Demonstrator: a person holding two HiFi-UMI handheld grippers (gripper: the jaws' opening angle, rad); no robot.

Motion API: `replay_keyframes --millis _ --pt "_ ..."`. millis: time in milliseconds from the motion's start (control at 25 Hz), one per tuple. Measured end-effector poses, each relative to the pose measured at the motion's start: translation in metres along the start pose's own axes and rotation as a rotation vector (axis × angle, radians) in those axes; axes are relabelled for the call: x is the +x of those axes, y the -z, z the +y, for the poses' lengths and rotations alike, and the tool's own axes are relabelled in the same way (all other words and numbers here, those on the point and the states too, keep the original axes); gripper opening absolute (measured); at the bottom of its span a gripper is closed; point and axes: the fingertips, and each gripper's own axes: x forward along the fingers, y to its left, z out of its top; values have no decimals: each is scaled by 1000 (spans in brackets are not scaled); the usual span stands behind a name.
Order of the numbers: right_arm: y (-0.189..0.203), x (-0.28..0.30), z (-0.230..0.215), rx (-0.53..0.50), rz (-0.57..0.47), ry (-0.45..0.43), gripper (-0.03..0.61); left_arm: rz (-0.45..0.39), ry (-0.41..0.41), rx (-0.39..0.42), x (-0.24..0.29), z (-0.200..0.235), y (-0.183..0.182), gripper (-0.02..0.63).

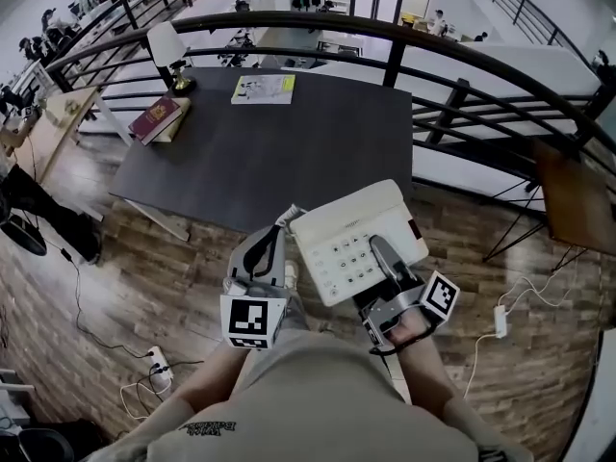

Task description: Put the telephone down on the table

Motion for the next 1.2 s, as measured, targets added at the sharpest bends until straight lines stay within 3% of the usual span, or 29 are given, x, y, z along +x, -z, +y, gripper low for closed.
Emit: replay_keyframes --millis 240,800,1200 --pt "-9 24 -10 -9 -12 -11 209 -20 23 3 31 20 8 3" --pt "-94 214 -27 -41 -93 15 209 -30 68 20 217 146 2 3" --pt "-129 305 -5 -94 -167 10 209 -78 136 29 299 203 -22 3"
